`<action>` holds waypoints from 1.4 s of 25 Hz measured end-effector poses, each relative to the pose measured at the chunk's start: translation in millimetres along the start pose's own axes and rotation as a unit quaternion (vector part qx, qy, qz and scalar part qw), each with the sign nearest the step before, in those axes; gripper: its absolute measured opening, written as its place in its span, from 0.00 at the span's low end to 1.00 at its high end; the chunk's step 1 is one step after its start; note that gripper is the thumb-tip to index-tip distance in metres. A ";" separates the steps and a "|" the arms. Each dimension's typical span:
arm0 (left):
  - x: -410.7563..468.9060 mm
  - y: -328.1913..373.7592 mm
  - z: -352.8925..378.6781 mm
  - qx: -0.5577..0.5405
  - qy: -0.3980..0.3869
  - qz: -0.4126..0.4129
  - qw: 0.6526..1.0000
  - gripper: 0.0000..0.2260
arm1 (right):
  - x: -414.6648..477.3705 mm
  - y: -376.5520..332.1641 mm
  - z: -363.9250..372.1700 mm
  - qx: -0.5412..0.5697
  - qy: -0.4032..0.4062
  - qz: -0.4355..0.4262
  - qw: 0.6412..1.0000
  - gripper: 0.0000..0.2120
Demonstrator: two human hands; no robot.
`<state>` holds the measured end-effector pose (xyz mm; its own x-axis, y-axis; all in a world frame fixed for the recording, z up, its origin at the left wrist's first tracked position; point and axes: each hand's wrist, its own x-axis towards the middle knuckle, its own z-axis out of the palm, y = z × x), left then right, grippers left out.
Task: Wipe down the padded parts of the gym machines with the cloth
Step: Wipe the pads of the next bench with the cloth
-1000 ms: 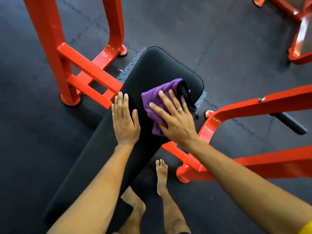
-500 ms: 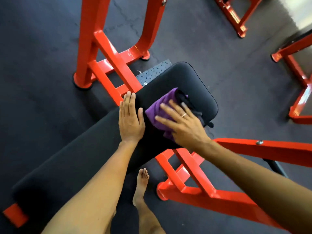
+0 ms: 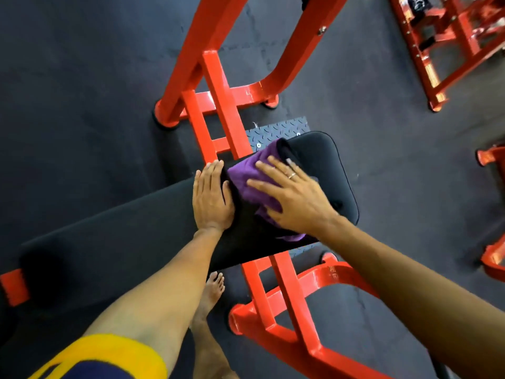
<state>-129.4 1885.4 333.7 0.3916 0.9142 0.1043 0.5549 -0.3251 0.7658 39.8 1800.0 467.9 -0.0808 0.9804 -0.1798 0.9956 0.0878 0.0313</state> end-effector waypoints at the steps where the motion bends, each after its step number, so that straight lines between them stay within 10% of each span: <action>1: -1.7 -0.7 -0.1 0.003 -0.003 -0.002 1.000 0.22 | 2.8 13.6 -7.1 -0.004 0.002 0.034 0.999 0.32; 13: -1.6 -0.6 2.7 0.036 -0.019 -0.006 0.999 0.24 | 127.7 -7.3 -2.3 0.000 -0.170 0.058 0.984 0.25; 35: -0.5 -0.8 0.9 0.020 -0.006 0.005 1.000 0.23 | 91.3 -8.6 10.9 -0.045 -0.049 0.121 0.990 0.26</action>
<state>-129.4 1885.1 332.5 0.4068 0.9075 0.1042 0.5790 -0.3444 0.7390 24.4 1886.8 440.4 0.1688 0.9532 -0.2508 0.9769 -0.1279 0.1714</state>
